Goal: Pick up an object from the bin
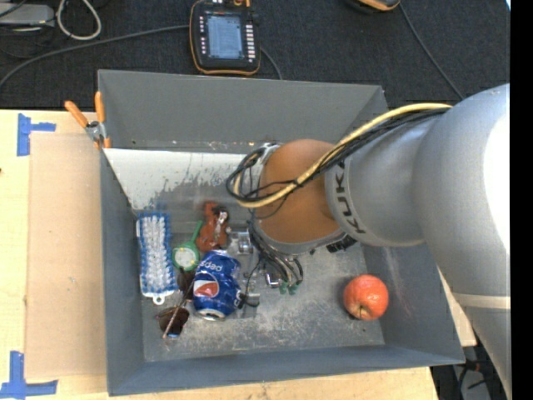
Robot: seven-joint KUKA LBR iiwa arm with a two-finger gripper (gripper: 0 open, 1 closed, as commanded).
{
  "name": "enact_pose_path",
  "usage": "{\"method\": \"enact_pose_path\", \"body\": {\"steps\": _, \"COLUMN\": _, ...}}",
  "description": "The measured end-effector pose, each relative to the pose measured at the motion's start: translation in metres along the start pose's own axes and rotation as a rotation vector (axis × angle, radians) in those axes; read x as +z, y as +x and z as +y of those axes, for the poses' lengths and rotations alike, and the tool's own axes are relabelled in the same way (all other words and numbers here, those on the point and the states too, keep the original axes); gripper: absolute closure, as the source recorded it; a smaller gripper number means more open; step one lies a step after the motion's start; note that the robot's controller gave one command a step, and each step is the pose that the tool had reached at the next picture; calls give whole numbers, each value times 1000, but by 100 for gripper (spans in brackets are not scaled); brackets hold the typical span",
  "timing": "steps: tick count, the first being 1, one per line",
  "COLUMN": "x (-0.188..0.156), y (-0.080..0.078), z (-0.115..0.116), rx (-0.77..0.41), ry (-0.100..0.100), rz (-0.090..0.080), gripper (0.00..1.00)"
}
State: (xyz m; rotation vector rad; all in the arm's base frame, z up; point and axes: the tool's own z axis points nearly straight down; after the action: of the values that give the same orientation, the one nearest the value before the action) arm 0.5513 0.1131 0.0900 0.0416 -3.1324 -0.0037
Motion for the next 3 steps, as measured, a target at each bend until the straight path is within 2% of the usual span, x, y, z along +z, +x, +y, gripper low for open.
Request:
{"method": "enact_pose_path", "body": {"steps": 1, "x": 10, "y": 44, "z": -1, "rx": 213, "ry": -4, "rz": -18, "gripper": 0}}
{"method": "enact_pose_path", "body": {"steps": 2, "x": 18, "y": 37, "z": 70, "rx": -74, "ry": 0, "rz": -8, "gripper": 0}}
{"method": "enact_pose_path", "body": {"steps": 3, "x": -62, "y": 41, "z": 9, "rx": 212, "ry": 1, "rz": -12, "gripper": 100}}
